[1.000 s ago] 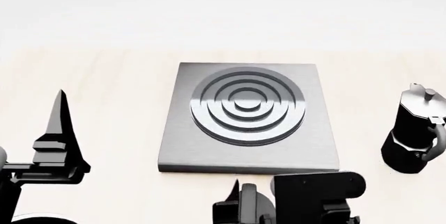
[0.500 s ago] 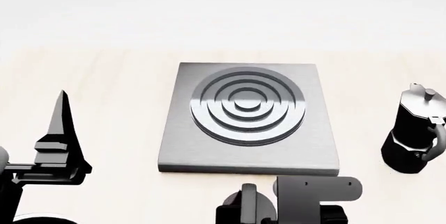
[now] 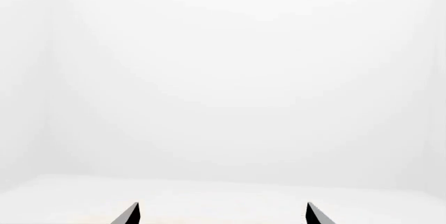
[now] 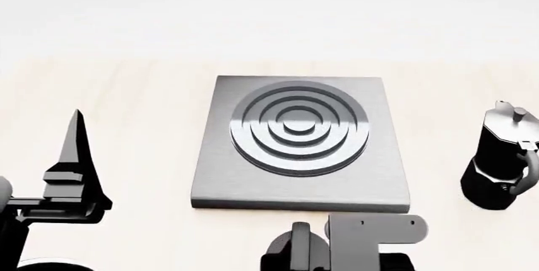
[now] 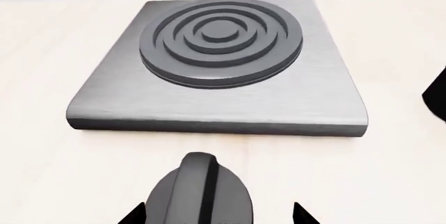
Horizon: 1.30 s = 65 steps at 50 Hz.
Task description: Turn on the stove.
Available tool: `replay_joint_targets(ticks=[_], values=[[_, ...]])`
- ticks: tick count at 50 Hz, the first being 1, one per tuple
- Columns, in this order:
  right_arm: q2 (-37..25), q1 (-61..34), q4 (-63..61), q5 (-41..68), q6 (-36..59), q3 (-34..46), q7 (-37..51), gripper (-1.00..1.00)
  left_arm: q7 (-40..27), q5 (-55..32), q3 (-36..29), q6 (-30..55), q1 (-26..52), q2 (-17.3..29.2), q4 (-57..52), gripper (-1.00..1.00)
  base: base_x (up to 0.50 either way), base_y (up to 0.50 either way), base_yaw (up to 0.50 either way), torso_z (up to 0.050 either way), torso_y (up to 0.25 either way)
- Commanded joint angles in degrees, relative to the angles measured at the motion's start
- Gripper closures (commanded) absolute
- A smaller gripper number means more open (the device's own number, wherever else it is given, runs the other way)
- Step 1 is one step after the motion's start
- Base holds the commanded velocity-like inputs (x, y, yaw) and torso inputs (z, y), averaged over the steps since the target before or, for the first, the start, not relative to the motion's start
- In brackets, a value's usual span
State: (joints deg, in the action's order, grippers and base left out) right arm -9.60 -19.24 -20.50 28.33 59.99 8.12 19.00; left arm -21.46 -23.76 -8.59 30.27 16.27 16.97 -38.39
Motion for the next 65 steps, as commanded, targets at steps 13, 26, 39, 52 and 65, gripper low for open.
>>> replay_joint_targets(ticks=[13, 26, 39, 52, 65], values=[[0.2, -0.9, 4.3, 1.2, -0.9, 1.4, -1.3, -1.00, -0.5, -0.1, -0.7, -0.2, 0.0, 0.4, 0.1, -1.00, 0.00, 0.00, 0.00, 0.000, 0.000], [0.4, -1.7, 7.3, 0.7, -2.2, 2.4, -1.2, -1.00, 0.1, 1.1, -1.4, -3.5, -1.9, 0.5, 1.4, -1.00, 0.00, 0.00, 0.00, 0.000, 0.000], [0.7, -2.6, 11.0, 0.0, -4.2, 3.9, -1.6, -1.00, -0.3, 1.0, -1.8, -3.5, -1.9, 0.7, 1.3, -1.00, 0.00, 0.00, 0.00, 0.000, 0.000], [0.9, -3.3, 13.9, -0.3, -6.0, 4.8, -2.0, -1.00, -0.5, 0.8, -2.0, -3.6, -1.5, 0.9, 1.6, -1.00, 0.00, 0.00, 0.00, 0.000, 0.000], [1.0, -3.2, 15.4, -0.2, -6.6, 5.2, -1.6, -1.00, -0.6, 0.6, -2.1, -4.2, -1.6, 1.1, 2.0, -1.00, 0.00, 0.00, 0.00, 0.000, 0.000]])
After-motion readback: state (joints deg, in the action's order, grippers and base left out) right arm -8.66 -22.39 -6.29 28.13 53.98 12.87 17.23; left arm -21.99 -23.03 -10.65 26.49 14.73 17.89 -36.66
